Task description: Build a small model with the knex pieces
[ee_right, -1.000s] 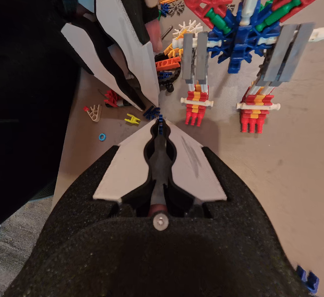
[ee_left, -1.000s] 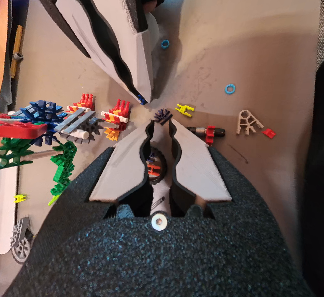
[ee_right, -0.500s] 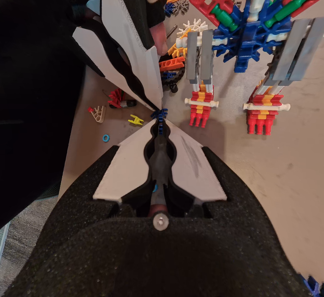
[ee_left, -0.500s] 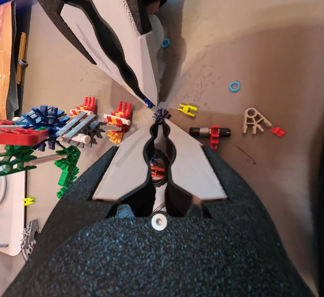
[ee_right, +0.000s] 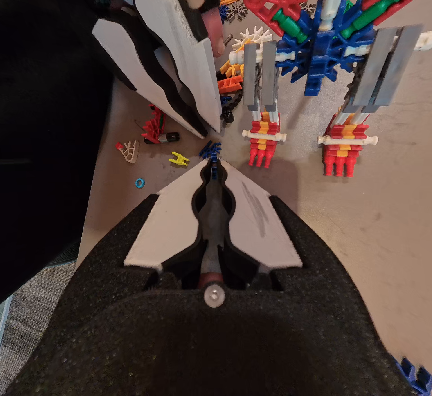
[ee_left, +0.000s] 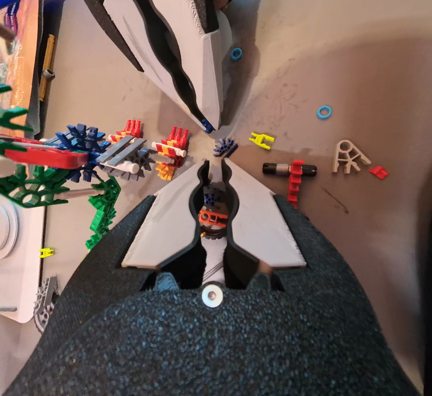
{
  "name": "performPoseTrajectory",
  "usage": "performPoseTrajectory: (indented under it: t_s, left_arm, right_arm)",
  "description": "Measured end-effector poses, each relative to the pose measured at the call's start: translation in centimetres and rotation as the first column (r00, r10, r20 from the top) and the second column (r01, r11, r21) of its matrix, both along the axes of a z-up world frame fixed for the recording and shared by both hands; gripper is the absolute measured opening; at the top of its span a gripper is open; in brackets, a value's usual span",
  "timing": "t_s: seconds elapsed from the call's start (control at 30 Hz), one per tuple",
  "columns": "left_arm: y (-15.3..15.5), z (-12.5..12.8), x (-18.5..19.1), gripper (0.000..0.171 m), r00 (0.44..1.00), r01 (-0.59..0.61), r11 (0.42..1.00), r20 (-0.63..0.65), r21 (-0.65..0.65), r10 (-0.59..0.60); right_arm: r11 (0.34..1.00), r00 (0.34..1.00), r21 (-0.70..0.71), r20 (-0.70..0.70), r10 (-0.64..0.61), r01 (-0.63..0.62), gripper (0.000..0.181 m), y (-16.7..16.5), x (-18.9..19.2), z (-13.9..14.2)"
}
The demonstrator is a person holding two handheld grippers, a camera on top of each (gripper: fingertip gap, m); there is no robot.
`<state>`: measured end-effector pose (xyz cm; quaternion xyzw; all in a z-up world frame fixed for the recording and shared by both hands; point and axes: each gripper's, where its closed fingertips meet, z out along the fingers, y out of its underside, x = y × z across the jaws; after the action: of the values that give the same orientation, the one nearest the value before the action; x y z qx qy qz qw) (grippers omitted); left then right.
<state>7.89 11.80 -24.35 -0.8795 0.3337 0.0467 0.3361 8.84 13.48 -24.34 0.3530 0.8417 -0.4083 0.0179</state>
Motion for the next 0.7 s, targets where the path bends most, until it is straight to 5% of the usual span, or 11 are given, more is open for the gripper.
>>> performPoseTrajectory:
  t_s: [0.7]
  left_arm:
    - [-0.26, -0.74, 0.53, 0.001, 0.998, 0.036, 0.999, -0.041, -0.034, -0.038]
  right_arm:
    - [1.000, 1.000, 0.002, 0.004, 0.004, -0.004, 0.003, -0.09, 0.12, -0.20]
